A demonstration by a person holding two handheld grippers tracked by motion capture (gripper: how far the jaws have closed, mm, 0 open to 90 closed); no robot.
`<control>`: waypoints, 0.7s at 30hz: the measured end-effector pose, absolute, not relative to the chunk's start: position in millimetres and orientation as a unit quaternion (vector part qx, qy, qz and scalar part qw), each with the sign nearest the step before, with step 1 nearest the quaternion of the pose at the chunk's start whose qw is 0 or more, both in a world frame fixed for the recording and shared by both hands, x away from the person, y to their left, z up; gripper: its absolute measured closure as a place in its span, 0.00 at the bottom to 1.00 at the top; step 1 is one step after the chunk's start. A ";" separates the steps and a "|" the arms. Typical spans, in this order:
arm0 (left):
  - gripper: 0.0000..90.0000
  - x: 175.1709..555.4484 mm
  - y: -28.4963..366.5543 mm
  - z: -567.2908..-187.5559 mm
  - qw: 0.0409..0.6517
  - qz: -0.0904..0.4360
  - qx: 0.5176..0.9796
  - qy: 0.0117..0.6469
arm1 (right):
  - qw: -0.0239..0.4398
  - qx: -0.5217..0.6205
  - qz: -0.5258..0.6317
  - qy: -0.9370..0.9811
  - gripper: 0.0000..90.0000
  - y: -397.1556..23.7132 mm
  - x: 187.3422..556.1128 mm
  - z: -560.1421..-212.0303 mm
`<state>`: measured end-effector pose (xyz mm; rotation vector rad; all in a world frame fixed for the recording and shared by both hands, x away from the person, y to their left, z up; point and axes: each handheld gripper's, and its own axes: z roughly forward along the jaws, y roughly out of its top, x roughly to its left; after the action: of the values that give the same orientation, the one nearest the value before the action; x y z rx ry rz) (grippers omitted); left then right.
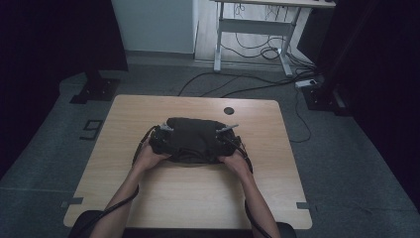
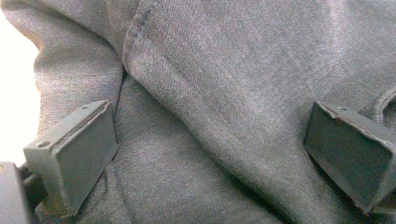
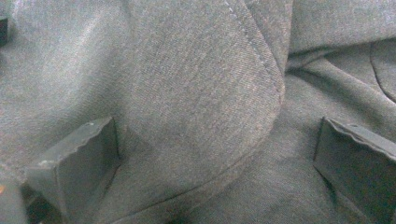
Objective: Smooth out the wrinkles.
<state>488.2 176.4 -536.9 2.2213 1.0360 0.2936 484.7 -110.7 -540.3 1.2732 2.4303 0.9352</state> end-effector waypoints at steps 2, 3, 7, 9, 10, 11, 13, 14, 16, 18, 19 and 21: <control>0.04 487.4 178.3 -532.8 0.333 0.105 0.845 0.406 | 0.119 0.437 0.323 0.831 0.03 -112.1 483.5 -538.7; 0.04 487.4 178.3 -532.8 0.333 0.105 0.845 0.406 | 0.118 0.437 0.325 0.830 0.04 -113.1 482.8 -537.6; 0.06 482.7 178.3 -524.9 0.327 0.110 0.844 0.412 | 0.119 0.431 0.332 0.831 0.08 -116.7 477.1 -529.5; 0.06 480.0 179.6 -519.6 0.328 0.109 0.844 0.409 | 0.120 0.430 0.334 0.830 0.08 -117.7 475.3 -527.1; 0.05 476.6 180.7 -514.1 0.331 0.113 0.843 0.409 | 0.119 0.426 0.338 0.830 0.08 -120.5 472.0 -522.5; 0.04 476.6 180.7 -514.1 0.331 0.113 0.843 0.409 | 0.119 0.426 0.338 0.830 0.08 -120.5 472.0 -522.5; 0.02 469.6 182.9 -506.0 0.340 0.118 0.841 0.404 | 0.127 0.421 0.345 0.829 0.07 -124.5 465.7 -514.6; 0.01 467.0 184.0 -503.3 0.343 0.120 0.841 0.400 | 0.129 0.420 0.346 0.829 0.07 -125.7 463.6 -512.1; 0.00 464.3 185.4 -500.5 0.347 0.119 0.841 0.397 | 0.127 0.416 0.345 0.831 0.05 -127.7 459.4 -507.4; 0.00 456.0 189.9 -492.9 0.359 0.123 0.839 0.391 | 0.129 0.410 0.343 0.835 0.03 -128.9 454.9 -502.9; 0.00 456.0 189.9 -492.9 0.359 0.123 0.839 0.391 | 0.129 0.410 0.343 0.835 0.03 -128.9 454.9 -502.9; 0.00 447.3 193.3 -485.9 0.369 0.127 0.836 0.387 | 0.129 0.403 0.342 0.839 0.00 -130.5 448.5 -496.4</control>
<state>447.3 193.3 -485.9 2.1450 0.9937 0.3262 448.5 -130.5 -496.4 1.1720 2.4391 0.9941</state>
